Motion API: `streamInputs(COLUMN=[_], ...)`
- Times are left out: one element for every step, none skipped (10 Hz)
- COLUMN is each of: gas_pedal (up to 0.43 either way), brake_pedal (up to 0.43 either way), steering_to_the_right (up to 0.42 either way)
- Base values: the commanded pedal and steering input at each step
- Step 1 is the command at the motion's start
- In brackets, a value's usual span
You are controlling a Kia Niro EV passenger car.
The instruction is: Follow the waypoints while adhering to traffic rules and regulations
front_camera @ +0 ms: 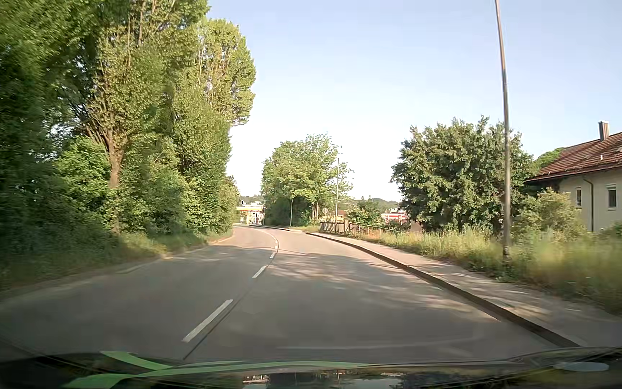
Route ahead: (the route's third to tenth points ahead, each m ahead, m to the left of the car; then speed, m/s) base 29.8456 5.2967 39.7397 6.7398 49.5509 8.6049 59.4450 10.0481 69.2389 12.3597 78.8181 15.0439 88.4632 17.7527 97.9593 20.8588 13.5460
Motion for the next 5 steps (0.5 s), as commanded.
streamInputs(gas_pedal=[0.118,0.118,0.118,0.118,0.118], brake_pedal=[0.000,0.000,0.000,0.000,0.000], steering_to_the_right=[-0.019,-0.020,-0.020,-0.020,-0.021])
